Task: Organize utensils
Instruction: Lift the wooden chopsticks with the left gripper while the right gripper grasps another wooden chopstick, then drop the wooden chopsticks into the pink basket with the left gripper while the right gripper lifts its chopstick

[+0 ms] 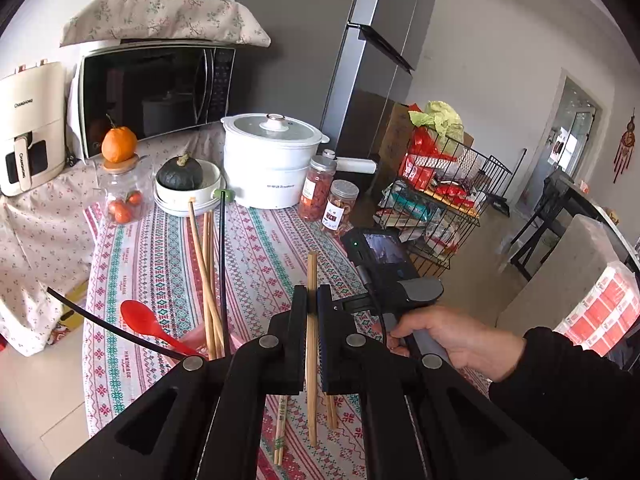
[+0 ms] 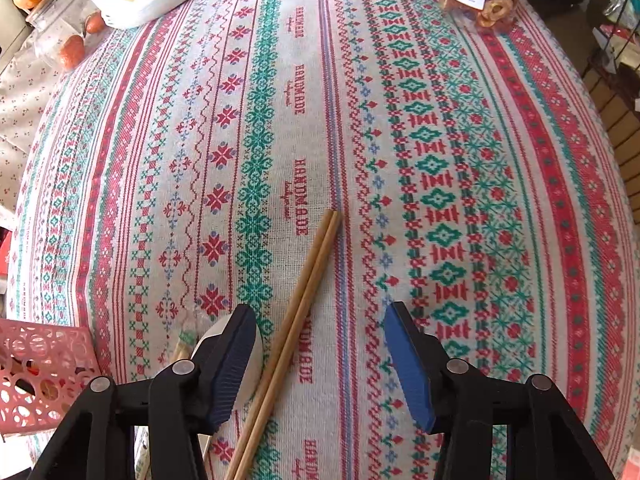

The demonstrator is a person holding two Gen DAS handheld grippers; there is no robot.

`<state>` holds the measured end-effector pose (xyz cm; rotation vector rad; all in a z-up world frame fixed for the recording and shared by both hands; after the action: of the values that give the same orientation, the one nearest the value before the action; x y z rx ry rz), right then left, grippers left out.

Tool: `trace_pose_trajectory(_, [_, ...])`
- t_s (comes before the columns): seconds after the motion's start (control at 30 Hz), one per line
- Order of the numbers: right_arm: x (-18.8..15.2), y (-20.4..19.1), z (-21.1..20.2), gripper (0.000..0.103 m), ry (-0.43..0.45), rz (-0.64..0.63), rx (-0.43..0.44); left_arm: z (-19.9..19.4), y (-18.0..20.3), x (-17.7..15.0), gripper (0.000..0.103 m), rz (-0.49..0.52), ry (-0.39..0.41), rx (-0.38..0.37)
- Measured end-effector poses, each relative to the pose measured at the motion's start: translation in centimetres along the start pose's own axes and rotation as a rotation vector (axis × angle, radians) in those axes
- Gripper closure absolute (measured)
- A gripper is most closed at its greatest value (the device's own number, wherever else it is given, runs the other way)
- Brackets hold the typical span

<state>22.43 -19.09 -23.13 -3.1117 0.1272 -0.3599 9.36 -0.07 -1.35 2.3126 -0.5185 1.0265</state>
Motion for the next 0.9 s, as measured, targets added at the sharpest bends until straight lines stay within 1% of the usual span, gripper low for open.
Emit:
trace_pose_trajectory(0.03, [0.2,-0.4,0.0,0.051,0.018,-0.015,-0.027,0.1,-0.2,-0.1,0.099,0.002,-0.005,0.005])
trace_pose_trajectory(0.07, [0.2,-0.8,0.2,0.054,0.013,-0.041,-0.062,0.2,-0.3,-0.2,0.099,0.001,-0.011,0.008])
trace_pose_trajectory(0.13, [0.1,-1.7,0.3,0.067,0.027,-0.092,-0.148,0.3,-0.7,-0.5,0.099,-0.008,-0.022,0.01])
trace_pose_trajectory(0.17, [0.0,-2.1,0.3,0.071,0.038,-0.114,-0.162,0.4,-0.8,-0.6,0.099,-0.01,-0.026,0.013])
trace_pose_trajectory(0.2, [-0.1,-2.5,0.2,0.084,0.044,-0.124,-0.151,0.4,-1.0,-0.7,0.099,-0.013,-0.029,0.017])
trace_pose_trajectory(0.27, [-0.3,-2.7,0.1,0.089,0.057,-0.121,-0.14,0.6,-1.2,-0.9,0.099,-0.015,-0.031,0.023])
trace_pose_trajectory(0.33, [-0.5,-2.8,0.0,0.094,0.087,-0.127,-0.123,0.6,-1.2,-1.1,0.099,-0.011,-0.03,0.037])
trace_pose_trajectory(0.43, [-1.3,-2.8,-0.6,0.095,0.113,-0.119,-0.101,0.7,-1.3,-1.3,0.099,-0.006,-0.026,0.057])
trace_pose_trajectory(0.53, [-2.0,-2.9,-2.6,0.095,0.175,-0.131,-0.094,0.3,-1.3,-1.3,0.099,-0.004,-0.01,0.067])
trace_pose_trajectory(0.73, [-4.1,-3.6,-8.9,0.095,0.336,-0.141,-0.052,-1.2,-0.7,-1.0,0.099,0.014,0.05,0.1])
trace_pose_trajectory(0.9, [-5.6,-4.5,-14.6,0.095,0.478,-0.185,-0.023,-3.1,0.3,-0.6,0.099,0.039,0.106,0.112])
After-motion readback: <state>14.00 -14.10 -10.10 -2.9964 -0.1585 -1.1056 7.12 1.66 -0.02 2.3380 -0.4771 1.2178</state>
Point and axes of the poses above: each gripper's, at about its wrist camera, not at the fingertips, and z roughly the way its jaws point, y to its right, x to its top, the point moved 5 cm from there along z, roughly the way its jaws point, and after that the axes turned 9 degrees about -x, right-handed, at the moved point
